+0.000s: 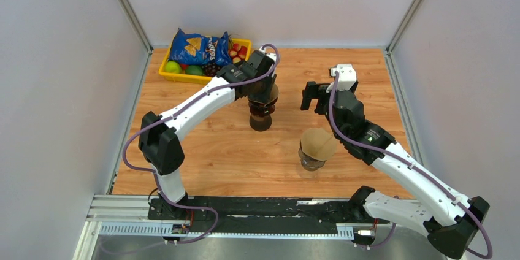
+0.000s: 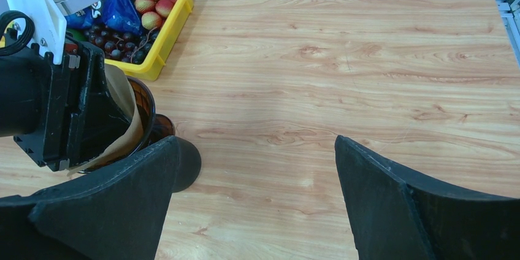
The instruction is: Place the coffee filter in the dripper
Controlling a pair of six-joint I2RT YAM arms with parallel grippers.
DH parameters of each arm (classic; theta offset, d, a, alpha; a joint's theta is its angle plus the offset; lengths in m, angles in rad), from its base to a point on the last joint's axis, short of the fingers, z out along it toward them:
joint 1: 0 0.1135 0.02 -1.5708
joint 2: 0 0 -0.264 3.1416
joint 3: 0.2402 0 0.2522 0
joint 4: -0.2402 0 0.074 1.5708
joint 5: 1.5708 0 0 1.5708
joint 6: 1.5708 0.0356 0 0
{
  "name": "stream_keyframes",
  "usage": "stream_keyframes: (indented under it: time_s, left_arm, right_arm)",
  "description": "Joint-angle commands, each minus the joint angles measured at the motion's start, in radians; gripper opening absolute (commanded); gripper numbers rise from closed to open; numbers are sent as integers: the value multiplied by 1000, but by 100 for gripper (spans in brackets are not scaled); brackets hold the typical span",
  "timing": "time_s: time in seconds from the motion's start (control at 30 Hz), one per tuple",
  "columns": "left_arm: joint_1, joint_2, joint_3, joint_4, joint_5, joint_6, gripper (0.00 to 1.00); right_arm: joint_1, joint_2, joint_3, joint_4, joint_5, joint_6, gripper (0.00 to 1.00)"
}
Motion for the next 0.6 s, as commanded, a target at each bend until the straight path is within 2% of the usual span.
stream_keyframes:
  time_s: [0.0, 0.17, 0.57]
  left_arm:
    - [-11, -53, 53, -1, -3, 12, 34]
    - [-18, -59, 62, -6, -12, 17, 37]
    - [-26, -71, 89, -25, -45, 31, 38]
  right_arm:
    - [-3, -24, -4, 33, 7, 3, 100]
    - [-3, -24, -6, 33, 8, 3, 100]
    - [-2, -27, -5, 33, 8, 3, 100]
